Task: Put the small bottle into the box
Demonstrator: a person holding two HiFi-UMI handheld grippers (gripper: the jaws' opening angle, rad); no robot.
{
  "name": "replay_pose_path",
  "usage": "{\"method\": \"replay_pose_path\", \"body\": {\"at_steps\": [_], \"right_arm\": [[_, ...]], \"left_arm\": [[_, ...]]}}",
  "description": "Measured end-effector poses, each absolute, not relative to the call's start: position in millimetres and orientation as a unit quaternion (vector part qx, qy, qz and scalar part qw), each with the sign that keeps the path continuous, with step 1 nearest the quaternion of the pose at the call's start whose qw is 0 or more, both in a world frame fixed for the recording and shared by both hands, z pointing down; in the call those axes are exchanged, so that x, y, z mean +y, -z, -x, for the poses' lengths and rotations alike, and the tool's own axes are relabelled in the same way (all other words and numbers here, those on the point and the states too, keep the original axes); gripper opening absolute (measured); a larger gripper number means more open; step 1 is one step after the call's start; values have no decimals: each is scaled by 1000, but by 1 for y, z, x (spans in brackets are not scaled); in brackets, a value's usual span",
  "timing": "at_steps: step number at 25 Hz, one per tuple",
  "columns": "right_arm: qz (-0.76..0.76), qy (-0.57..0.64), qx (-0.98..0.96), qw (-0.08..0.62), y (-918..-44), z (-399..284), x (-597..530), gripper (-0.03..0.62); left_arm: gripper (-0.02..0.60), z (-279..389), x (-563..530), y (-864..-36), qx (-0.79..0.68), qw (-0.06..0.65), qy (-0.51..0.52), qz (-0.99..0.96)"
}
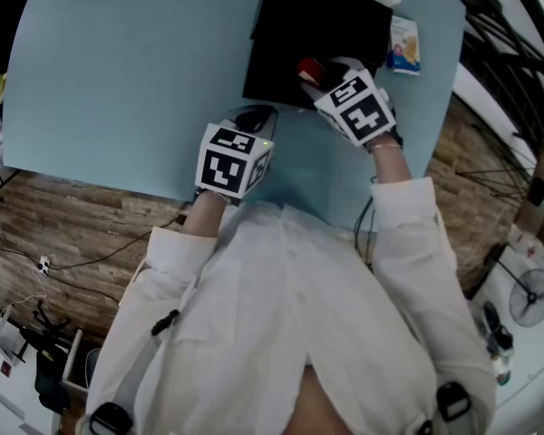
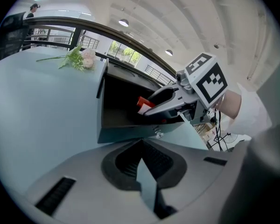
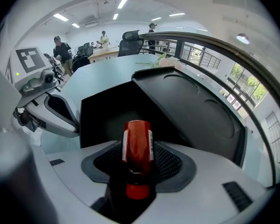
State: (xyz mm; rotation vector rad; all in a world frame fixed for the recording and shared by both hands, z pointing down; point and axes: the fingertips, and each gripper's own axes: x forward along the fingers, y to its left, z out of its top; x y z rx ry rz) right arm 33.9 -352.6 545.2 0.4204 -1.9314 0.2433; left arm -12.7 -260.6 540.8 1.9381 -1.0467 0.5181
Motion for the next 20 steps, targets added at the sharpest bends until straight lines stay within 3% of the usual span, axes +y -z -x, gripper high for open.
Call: {"method": "replay_pose_path", "body": {"at_steps": [20], "right_arm": [[-220, -105, -811, 532, -527, -45, -337, 202]], "left_arm": [[3, 11, -250, -526, -399, 401, -226, -793]]}}
